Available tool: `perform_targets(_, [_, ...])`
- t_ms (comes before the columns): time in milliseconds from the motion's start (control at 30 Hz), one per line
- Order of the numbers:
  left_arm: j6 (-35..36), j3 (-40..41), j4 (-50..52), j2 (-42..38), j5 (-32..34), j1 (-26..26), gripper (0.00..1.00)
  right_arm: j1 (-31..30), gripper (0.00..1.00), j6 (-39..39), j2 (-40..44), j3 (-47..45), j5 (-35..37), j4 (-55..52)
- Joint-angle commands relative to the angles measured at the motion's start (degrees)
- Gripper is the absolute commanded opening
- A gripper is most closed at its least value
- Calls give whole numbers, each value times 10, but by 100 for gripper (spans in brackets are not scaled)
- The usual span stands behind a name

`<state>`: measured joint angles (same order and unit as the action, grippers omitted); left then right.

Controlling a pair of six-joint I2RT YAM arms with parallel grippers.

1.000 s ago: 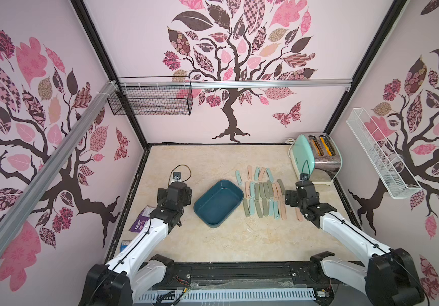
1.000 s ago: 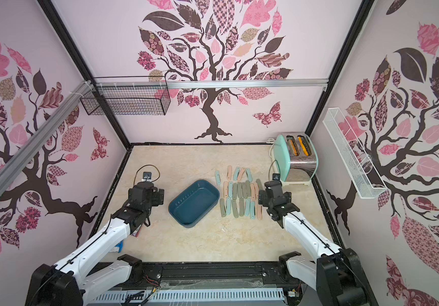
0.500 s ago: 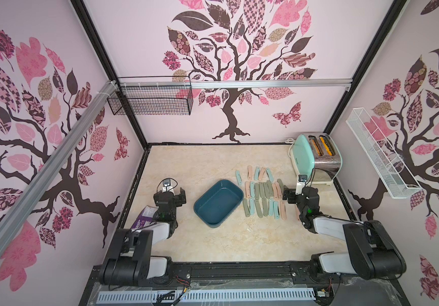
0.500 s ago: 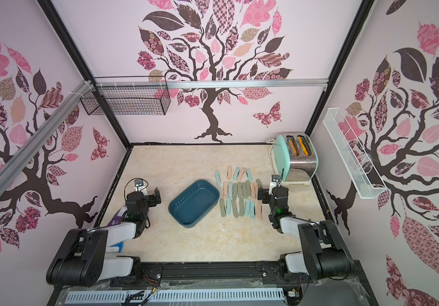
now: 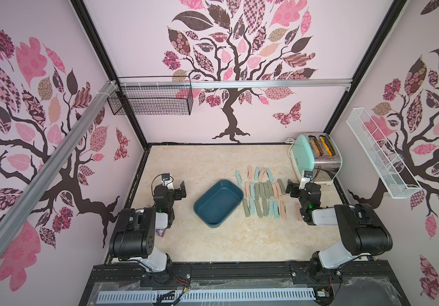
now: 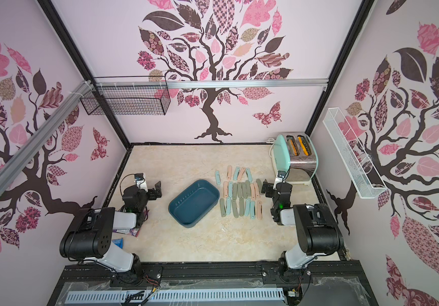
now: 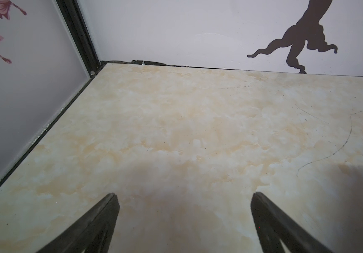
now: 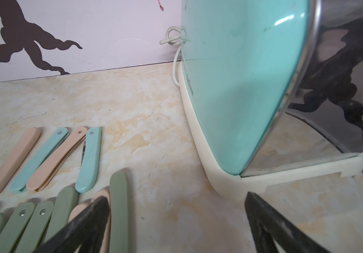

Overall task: Take the fruit knife out of the storage box
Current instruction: Reset both arms

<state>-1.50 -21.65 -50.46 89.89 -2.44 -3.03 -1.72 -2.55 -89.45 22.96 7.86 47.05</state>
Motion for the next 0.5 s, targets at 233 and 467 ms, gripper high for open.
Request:
perform_targets(233, [6, -3, 7, -8, -13, -2, 98, -4, 99, -8, 4, 18, -26, -14])
perform_targets(467, [6, -2, 6, -7, -14, -2, 98, 2, 99, -5, 7, 15, -37, -13])
